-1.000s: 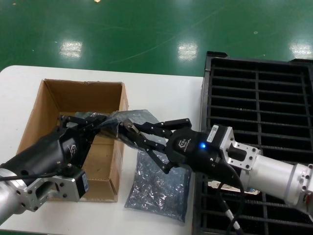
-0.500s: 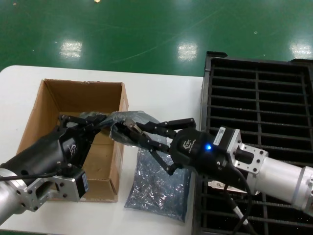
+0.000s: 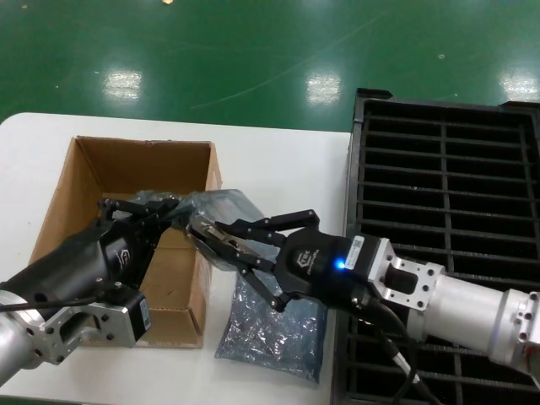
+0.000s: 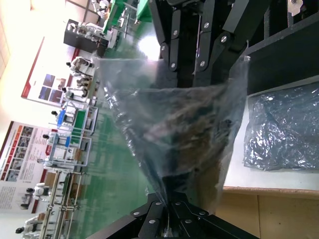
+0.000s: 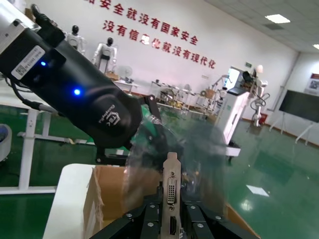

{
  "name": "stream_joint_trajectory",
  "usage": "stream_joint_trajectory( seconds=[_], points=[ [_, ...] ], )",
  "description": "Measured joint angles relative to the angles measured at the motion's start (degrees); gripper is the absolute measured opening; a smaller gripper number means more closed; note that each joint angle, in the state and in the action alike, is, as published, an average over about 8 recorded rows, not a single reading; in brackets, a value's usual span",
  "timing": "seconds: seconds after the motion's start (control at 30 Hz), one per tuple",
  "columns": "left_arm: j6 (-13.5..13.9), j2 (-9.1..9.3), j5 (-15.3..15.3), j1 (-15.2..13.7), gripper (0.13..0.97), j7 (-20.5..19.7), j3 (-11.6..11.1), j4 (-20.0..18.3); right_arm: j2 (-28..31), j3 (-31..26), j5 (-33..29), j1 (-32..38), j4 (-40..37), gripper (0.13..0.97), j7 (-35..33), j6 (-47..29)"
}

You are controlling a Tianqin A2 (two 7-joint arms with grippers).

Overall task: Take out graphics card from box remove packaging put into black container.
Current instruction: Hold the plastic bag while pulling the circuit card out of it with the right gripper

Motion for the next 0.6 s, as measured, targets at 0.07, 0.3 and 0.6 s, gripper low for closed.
stream_joint_trajectory(
  seconds=[0.07,0.3,0.6],
  points=[
    [0.0,0.00,0.0,0.0,0.140,0.0,0.0,0.0,-0.2,-0.2,-0.3,0.3,0.2,0.187,-0.3,0.1],
    [0.0,0.00,0.0,0.0,0.140,0.0,0.0,0.0,-0.6,-0.3,-0.6,1.1,0.7,0.187,-0.5,0.6],
    [0.0,0.00,0.0,0.0,0.140,0.0,0.0,0.0,0.5,1.0,0.5,0.6,1.7,0.187,-1.1,0.4]
  ],
)
